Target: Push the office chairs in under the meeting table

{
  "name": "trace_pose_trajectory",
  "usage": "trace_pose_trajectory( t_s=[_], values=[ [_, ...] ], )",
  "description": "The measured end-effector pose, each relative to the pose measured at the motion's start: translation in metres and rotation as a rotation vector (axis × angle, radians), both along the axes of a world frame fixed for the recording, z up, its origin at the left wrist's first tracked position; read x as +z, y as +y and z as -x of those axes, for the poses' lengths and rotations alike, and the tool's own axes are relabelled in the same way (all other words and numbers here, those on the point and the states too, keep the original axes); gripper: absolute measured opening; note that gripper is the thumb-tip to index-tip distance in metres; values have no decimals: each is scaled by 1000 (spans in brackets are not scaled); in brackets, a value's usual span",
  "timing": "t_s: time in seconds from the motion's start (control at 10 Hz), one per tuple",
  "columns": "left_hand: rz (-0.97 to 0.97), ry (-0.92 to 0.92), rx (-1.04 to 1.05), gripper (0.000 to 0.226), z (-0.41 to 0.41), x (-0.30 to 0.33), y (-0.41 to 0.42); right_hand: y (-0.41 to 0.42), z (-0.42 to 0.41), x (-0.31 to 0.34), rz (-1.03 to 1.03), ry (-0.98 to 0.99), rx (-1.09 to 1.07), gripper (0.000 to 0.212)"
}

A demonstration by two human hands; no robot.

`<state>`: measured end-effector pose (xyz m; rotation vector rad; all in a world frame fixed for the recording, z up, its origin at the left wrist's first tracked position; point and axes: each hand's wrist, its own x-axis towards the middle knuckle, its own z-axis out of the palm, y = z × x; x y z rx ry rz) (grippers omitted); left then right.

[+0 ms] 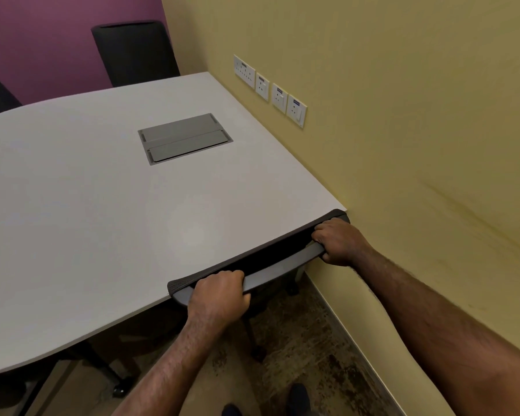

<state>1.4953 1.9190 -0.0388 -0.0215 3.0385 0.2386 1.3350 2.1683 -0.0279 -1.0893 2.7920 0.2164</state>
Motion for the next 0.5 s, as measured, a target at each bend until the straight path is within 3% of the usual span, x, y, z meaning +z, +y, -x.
trace_pose_trajectory(
  t_s=[0.1,0.2,0.3,0.4,0.5],
  values=[
    [-20,0,20,18,0,1,1,2,3,-1,19,-6,8,15],
    [-87,48,26,45,-3,4,4,9,1,-6,152,14,114,26],
    [-167,94,-5,54,-5,7,4,16,-1,-10,319,55,242,47],
    [-280,207,-5,43,-4,19,8,15,-3,-2,546,52,300,69],
    [-328,296,52,37,-1,22,13,10,1,3,634,50,305,71]
  ],
)
